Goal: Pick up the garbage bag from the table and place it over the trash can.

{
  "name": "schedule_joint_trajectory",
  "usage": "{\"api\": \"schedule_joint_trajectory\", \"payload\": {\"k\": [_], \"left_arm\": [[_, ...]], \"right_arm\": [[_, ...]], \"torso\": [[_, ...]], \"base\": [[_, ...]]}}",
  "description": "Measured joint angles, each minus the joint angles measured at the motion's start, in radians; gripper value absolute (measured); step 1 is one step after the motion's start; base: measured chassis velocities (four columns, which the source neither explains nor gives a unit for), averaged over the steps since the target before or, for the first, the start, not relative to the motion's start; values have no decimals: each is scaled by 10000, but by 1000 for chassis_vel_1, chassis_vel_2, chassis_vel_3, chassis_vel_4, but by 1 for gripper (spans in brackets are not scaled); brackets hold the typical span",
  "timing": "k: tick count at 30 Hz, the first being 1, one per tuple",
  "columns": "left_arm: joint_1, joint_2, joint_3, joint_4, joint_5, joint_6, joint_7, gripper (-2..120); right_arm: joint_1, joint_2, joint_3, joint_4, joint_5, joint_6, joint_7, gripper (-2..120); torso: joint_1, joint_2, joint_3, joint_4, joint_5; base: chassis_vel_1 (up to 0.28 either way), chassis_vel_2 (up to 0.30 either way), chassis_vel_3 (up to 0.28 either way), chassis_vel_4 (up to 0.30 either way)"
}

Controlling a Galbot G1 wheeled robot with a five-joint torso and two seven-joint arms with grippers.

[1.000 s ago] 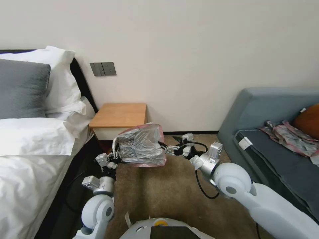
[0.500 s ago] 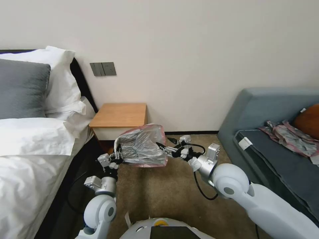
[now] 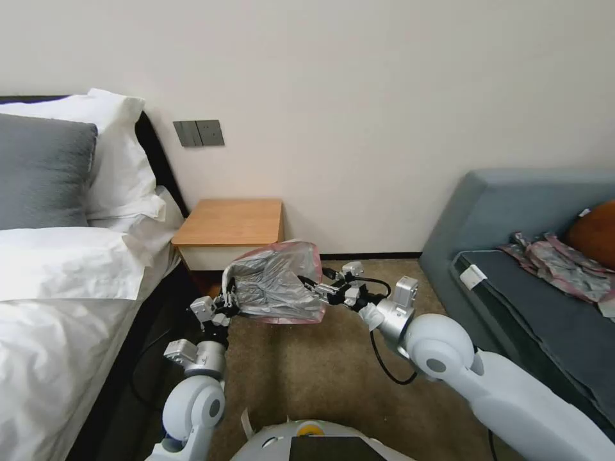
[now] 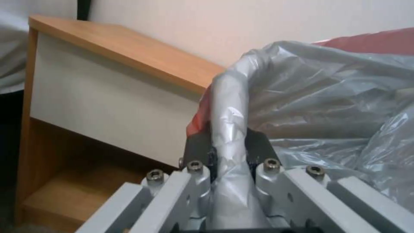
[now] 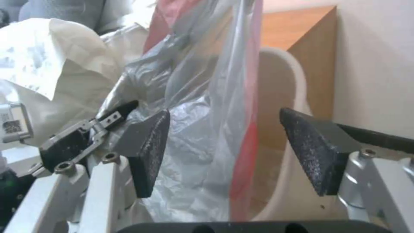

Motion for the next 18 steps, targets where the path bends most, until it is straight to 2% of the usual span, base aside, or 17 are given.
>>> {"api": "schedule_joint_trajectory", "payload": {"k": [4,12,15,18], "left_arm": [[8,17,-11,-2,19,0,45,7],[37,73,-6,-110,34,0,97,7],[64,121,-19,-175,35,-6,103,7],[72,139,-24,-193,29,-9,104,7]], "right_arm": [[91,43,-132,8,22,-37,-1,67],[347,132,-511,-93,23,-54,89,58],[354,155,-532,-105,26,-54,167,43],[314,166,-533,-88,29,-53,208,36]], "torso": [[1,0,0,0,-1],[1,1,0,0,-1],[0,1,0,1,-1],[0,1,0,0,-1]], "base": [[0,0,0,0],[0,0,0,0],[0,0,0,0],[0,0,0,0]]}}
